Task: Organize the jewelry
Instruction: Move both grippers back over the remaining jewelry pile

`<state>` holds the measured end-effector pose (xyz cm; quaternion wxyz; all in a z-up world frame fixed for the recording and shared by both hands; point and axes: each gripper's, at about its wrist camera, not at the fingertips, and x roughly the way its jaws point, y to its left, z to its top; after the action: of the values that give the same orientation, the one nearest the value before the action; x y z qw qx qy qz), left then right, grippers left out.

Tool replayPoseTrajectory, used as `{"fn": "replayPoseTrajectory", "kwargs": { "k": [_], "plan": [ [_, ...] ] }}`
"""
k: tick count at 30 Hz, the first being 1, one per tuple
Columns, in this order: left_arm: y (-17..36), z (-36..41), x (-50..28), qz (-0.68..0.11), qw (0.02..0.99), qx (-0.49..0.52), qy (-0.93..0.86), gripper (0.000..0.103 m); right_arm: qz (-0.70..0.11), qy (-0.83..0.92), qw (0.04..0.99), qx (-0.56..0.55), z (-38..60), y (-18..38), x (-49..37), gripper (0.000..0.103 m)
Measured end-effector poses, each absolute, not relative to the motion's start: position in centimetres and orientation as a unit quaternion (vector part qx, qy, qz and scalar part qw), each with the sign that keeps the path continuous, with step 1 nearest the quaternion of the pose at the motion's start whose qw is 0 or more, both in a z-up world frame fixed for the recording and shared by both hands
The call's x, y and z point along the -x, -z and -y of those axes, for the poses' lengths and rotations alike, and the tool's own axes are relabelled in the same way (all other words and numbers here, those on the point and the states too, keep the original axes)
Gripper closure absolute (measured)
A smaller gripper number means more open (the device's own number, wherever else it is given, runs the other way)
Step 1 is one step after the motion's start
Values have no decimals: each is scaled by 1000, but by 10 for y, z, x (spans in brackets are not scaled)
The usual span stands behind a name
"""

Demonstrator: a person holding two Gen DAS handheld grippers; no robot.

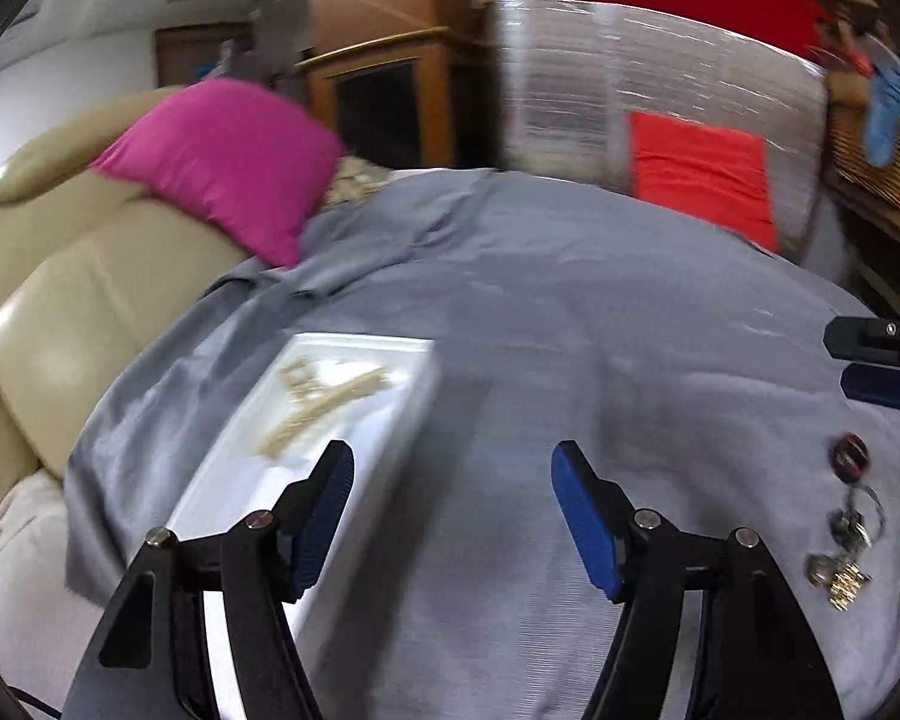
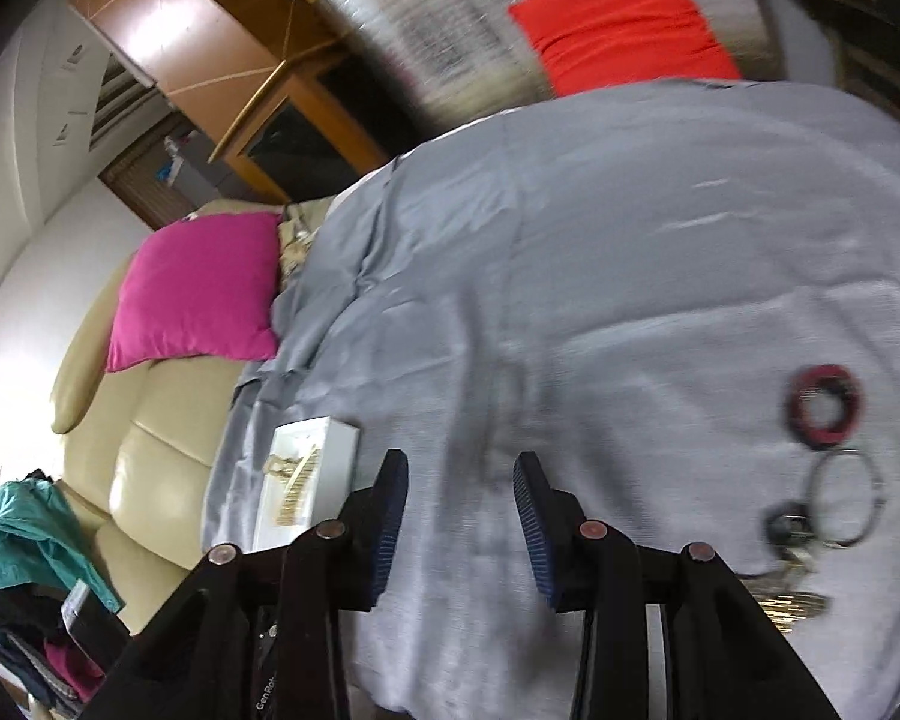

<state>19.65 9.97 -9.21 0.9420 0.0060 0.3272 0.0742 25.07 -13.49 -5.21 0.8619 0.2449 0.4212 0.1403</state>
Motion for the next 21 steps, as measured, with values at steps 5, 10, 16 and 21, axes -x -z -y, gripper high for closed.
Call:
{"fn": "replayPoseTrajectory", "kwargs": {
  "k": [5, 10, 16, 21],
  "plan": [
    [98, -72, -205, -351, 936, -15, -25, 34, -410, -102, 867, -263, 193, 58, -236, 62],
    [114, -55, -214, -397, 917, 0, 28, 34, -400, -61, 867, -291, 256, 78, -224, 62],
    [126, -21, -223, -421, 905, -4, 63, 34, -403, -23, 854, -329, 318, 119, -219, 62],
    [139, 14, -225, -439, 891, -7, 112, 34, -407, -12, 839, -360, 354, 151, -223, 62]
  ]
}}
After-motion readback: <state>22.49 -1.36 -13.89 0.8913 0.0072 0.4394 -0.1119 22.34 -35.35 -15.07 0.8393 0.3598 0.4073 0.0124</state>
